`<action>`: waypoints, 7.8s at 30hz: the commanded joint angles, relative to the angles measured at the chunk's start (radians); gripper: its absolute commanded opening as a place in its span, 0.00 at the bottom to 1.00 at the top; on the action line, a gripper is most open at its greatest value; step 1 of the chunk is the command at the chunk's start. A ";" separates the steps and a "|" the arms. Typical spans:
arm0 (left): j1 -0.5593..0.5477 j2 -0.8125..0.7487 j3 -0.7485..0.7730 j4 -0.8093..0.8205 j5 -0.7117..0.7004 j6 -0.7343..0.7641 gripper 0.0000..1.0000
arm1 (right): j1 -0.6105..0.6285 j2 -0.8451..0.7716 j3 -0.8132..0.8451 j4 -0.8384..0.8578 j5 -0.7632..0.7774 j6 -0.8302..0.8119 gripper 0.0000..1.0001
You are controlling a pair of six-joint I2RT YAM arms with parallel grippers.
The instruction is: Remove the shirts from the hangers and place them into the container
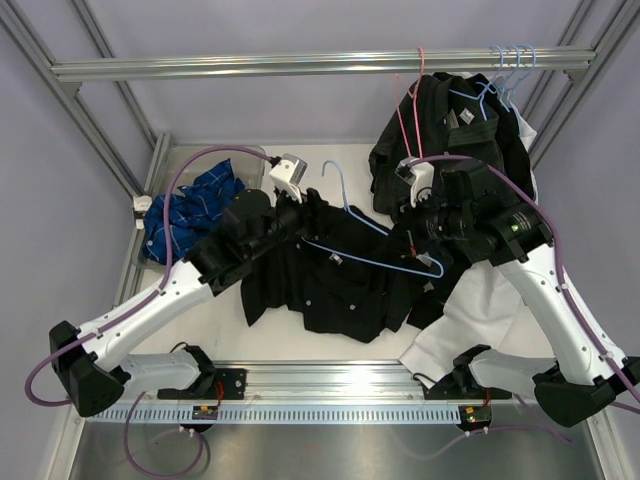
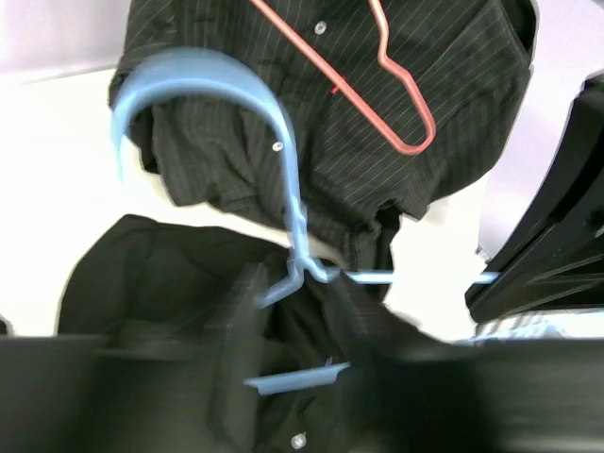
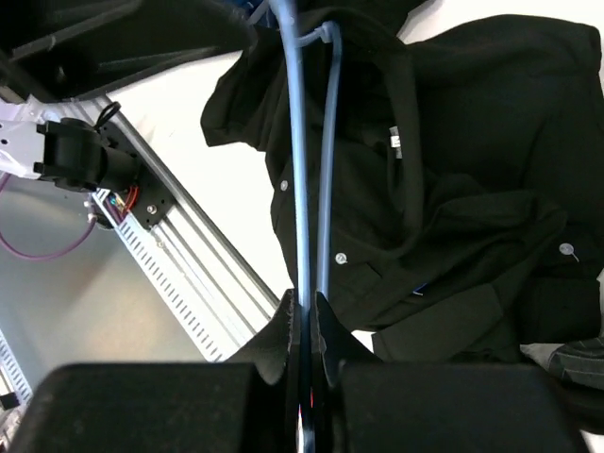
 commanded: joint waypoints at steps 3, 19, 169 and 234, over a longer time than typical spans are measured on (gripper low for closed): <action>-0.004 -0.051 0.024 -0.023 -0.018 -0.004 0.85 | -0.012 -0.048 0.017 -0.095 -0.014 -0.153 0.00; 0.054 -0.200 -0.163 -0.151 -0.288 -0.067 0.99 | -0.012 -0.068 0.411 -0.270 0.253 -0.036 0.00; 0.360 0.154 0.141 -0.701 -0.515 -0.228 0.99 | -0.067 -0.445 -0.242 0.270 0.411 0.133 1.00; 0.713 0.627 0.279 -0.395 -0.762 0.072 0.01 | -0.067 -0.431 -0.262 0.222 0.320 0.122 1.00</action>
